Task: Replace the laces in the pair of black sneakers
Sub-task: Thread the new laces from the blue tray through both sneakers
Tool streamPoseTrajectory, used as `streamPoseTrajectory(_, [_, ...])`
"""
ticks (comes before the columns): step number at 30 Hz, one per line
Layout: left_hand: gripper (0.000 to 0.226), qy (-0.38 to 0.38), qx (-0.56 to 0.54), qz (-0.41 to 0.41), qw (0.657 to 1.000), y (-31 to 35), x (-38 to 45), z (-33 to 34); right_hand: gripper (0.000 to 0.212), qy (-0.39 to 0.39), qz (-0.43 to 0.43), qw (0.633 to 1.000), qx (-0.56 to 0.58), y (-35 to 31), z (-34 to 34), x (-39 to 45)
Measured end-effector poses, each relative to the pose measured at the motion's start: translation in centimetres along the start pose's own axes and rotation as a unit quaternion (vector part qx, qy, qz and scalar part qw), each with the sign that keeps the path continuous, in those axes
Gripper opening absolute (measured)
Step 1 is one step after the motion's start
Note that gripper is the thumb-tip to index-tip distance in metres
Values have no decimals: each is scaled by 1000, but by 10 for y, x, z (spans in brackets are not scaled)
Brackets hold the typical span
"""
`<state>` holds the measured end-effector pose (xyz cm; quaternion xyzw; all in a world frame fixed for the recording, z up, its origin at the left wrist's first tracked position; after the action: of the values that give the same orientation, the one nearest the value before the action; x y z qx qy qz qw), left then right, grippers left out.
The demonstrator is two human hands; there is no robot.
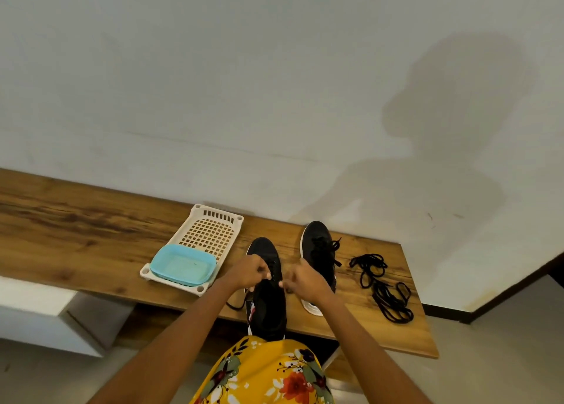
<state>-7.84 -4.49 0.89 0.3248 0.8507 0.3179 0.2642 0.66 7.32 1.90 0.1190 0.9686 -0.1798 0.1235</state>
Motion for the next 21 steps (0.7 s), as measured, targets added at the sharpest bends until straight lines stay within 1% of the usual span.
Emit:
streamPoseTrajectory(1, [15, -6, 3, 1, 1000, -1, 2, 0, 31, 22, 12, 1000, -13, 1, 3, 1])
streamPoseTrajectory(2, [15, -12, 5, 2, 1000, -2, 4, 0, 41, 42, 7, 999, -26, 0, 5, 2])
streamPoseTrajectory(3, [14, -16, 9, 3, 1000, -4, 6, -1, 48, 46, -6, 998, -37, -4, 7, 3])
streamPoseTrajectory(4, [14, -18, 15, 7, 1000, -4, 7, -1, 48, 43, -24, 998, -44, -8, 11, 5])
streamPoseTrajectory(5, [14, -18, 21, 11, 1000, -3, 7, -2, 43, 34, -37, 998, -42, -12, 12, 6])
streamPoseTrajectory(7, [15, -18, 23, 17, 999, -2, 8, -2, 27, 41, -47, 998, -18, -15, 14, 9])
streamPoseTrajectory(8, [16, -18, 24, 19, 999, -1, 8, -1, 21, 46, -41, 998, 22, -14, 12, 9])
streamPoseTrajectory(9, [16, -17, 25, 21, 999, -1, 8, 0, 21, 44, -36, 995, 81, -12, 11, 9])
streamPoseTrajectory(10, [16, -14, 25, 22, 999, -2, 8, 1, 25, 39, -36, 986, 157, -11, 8, 7])
streamPoseTrajectory(11, [17, -11, 25, 20, 999, -3, 7, 2, 29, 38, -24, 969, 243, -11, 5, 5])
streamPoseTrajectory(12, [16, -6, 24, 18, 1000, -5, 7, 2, 31, 49, 0, 941, 335, -9, 0, 2])
streamPoseTrajectory(13, [16, 0, 18, 18, 1000, -7, 8, 3, 32, 73, 27, 900, 430, -6, -6, -3])
streamPoseTrajectory(14, [16, 3, 12, 14, 1000, -10, 8, 4, 33, 106, 47, 843, 526, -4, -12, -6])
streamPoseTrajectory(15, [15, 5, 6, 13, 1000, -12, 9, 5, 35, 138, 58, 773, 616, 1, -20, -10])
streamPoseTrajectory(16, [15, 7, 3, 11, 1000, -12, 9, 5, 36, 167, 61, 706, 686, 6, -27, -11])
streamPoseTrajectory(17, [16, 10, 5, 14, 1000, -12, 10, 5, 35, 185, 59, 658, 728, 10, -31, -10])
streamPoseTrajectory(18, [16, 11, 10, 16, 1000, -9, 9, 6, 35, 183, 56, 649, 737, 10, -35, -9])
streamPoseTrajectory(19, [17, 13, 19, 22, 999, -6, 9, 6, 34, 164, 62, 688, 704, 8, -35, -7])
streamPoseTrajectory(20, [17, 14, 26, 26, 999, -3, 8, 6, 32, 136, 62, 758, 635, 4, -33, -5])
streamPoseTrajectory(21, [17, 17, 29, 33, 999, -1, 8, 6, 29, 101, 48, 833, 541, -1, -27, -3])
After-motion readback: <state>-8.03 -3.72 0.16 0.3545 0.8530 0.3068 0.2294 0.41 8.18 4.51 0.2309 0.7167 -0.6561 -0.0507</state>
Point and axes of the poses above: each hand's wrist, its own x-axis towards the middle knuckle, its own z-axis out of the palm, y = z × x, the point moved 6 cm from there along x, towards the middle knuckle, and after that the axes turned 6 degrees about -x, right-handed, at the moved point
